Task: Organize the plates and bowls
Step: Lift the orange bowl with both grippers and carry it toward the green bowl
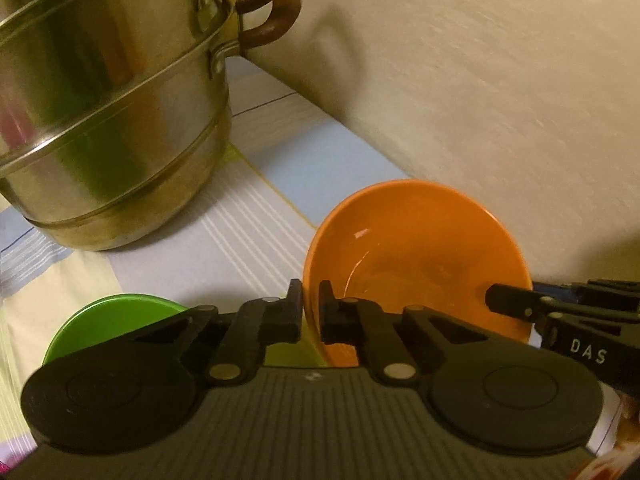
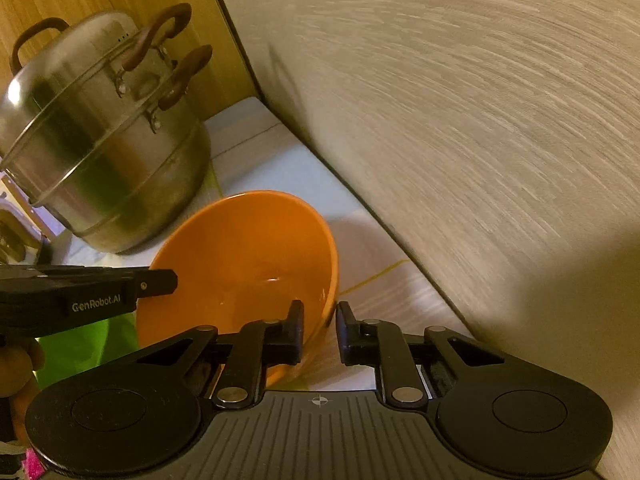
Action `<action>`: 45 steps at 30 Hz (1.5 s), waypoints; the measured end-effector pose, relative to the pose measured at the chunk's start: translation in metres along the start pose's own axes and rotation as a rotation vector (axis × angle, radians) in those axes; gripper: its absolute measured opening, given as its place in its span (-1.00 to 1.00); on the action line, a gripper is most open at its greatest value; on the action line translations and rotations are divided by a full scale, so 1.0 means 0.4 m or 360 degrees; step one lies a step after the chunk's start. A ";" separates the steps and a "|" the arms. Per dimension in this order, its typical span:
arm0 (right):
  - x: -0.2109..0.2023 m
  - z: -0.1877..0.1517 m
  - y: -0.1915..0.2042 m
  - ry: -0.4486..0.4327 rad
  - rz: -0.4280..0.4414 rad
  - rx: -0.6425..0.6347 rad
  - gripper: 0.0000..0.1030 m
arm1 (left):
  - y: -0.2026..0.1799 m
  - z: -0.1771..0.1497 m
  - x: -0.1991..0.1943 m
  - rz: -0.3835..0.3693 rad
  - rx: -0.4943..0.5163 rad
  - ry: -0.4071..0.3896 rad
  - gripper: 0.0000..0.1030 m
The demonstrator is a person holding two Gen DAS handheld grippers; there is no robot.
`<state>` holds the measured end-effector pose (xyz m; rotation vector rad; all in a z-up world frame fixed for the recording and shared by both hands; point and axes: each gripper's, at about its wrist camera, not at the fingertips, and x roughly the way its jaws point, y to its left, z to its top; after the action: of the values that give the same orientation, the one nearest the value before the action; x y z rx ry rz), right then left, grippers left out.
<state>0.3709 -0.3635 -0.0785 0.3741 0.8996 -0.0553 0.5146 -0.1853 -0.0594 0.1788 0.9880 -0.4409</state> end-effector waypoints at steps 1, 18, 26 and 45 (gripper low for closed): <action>0.002 0.002 0.000 0.0003 -0.0002 -0.0002 -0.70 | 0.000 0.000 0.006 0.0006 0.0004 0.0010 -0.90; -0.055 0.019 0.030 -0.0042 -0.0032 -0.0023 -0.75 | -0.004 0.012 -0.076 0.0001 -0.0031 -0.0045 -0.91; -0.155 0.042 0.063 -0.0100 0.0003 -0.0053 -0.75 | -0.001 0.031 -0.181 0.0005 -0.0062 -0.0119 -0.91; -0.337 -0.070 0.090 0.0061 0.0127 -0.0103 -0.76 | -0.037 -0.157 -0.391 0.0024 -0.0152 -0.0046 -0.89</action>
<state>0.2729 -0.3350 0.0208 0.3516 0.9212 0.0545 0.3865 -0.1338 0.0380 0.0933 0.9763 -0.3808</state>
